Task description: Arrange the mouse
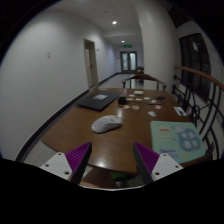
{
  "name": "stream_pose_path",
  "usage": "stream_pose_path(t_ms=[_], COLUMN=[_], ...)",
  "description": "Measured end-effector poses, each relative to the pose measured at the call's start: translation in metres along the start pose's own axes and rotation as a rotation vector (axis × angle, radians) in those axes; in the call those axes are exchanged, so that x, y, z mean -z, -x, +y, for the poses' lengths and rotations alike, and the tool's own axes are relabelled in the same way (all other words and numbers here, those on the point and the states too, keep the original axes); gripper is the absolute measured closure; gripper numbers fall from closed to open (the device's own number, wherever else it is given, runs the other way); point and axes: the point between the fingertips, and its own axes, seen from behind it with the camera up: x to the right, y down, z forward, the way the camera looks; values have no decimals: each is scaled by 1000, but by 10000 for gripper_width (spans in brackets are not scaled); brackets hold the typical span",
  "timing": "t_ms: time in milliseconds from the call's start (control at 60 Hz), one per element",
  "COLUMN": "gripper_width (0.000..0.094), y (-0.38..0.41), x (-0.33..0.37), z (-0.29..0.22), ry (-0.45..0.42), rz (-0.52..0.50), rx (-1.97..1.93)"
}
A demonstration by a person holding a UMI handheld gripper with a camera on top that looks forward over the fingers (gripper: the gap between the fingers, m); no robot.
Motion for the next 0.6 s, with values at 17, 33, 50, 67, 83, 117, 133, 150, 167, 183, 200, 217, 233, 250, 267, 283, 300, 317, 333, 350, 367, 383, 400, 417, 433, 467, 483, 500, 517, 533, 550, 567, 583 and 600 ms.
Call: stream_pose_path(t_ms=[17,33,50,67,83,117,133,150,167,183,200,217,233,250,267,283,300,317,333,350,367,383,400,417,433,467,483,500,517,533,550,567,583,600], gripper_width=[85,86,88,87,87,85,83,82,84,81,84,89,88,87,84,86,78,81,73,83,88,85,85,84,86,89,87,91,97,103,110,113,140,186], y=[3,5,4,8,10,9,10,13,15,15,14,11,7,4,-11,-16,-18,-25,-31,-35,-40,-53,-55,-58,-61,-73,-75,-77,-81,-85,-90,-94,-104,-109], x=[0,1,-5,3,3,-3,-1,0,0,1,0,0,1,2,14,12,13,14,17,20,23,35,37,39,42,53,51,53,57,60,64,68,78,74], z=[2,4,8,9,11,20,22,22,21,21,22,23,25,27,34,38,37,34,32,32,32,31,29,28,28,28,28,27,27,28,28,29,30,31], ry=[7,17,26,36,45,64,73,78,80,80,81,88,100,115,128,132,135,125,122,123,128,133,137,136,137,140,142,144,144,145,148,150,151,153], rz=[-13,-25,-33,-46,-56,-73,-82,-93,-104,-111,-113,-110,-101,-94,-96,-97,-91,-74,-66,-61,-53,-50,-47,-44,-44,-46,-41,-37,-32,-24,-16,-7,2,18], rx=[7,13,20,24,31,43,48,53,57,60,64,64,61,56,52,45,39,34,34,31,26,21,17,14,11,11,12,12,13,16,19,23,29,35])
